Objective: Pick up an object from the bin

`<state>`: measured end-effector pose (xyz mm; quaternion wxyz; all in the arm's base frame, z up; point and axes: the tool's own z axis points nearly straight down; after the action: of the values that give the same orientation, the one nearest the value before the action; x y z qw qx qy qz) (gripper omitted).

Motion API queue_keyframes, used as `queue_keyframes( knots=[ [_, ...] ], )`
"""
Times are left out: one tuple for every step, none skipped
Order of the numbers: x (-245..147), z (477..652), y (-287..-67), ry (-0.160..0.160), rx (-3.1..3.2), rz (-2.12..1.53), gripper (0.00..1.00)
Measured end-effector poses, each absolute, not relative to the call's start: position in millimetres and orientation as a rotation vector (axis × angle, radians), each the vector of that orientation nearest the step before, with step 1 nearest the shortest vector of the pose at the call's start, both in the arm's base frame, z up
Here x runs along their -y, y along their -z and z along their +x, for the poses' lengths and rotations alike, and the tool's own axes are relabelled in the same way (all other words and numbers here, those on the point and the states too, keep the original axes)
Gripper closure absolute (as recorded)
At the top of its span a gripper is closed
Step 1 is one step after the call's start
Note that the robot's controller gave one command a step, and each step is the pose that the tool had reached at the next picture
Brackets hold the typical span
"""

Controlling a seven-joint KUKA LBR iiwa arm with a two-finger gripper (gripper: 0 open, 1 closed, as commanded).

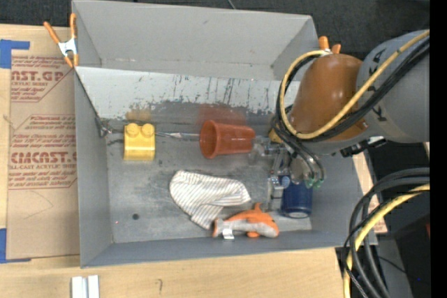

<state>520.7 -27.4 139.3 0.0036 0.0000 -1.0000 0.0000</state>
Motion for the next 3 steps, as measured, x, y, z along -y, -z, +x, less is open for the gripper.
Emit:
queue_keyframes(
  knots=[
    [27, 522.6, -143, -0.001, 3.142, 0.001, 0.00],
    [-22, 520.9, -89, -0.001, 3.148, 0.075, 0.00],
    [-4, 508.4, -70, 0.000, 3.143, 0.035, 1.00]
  ],
)
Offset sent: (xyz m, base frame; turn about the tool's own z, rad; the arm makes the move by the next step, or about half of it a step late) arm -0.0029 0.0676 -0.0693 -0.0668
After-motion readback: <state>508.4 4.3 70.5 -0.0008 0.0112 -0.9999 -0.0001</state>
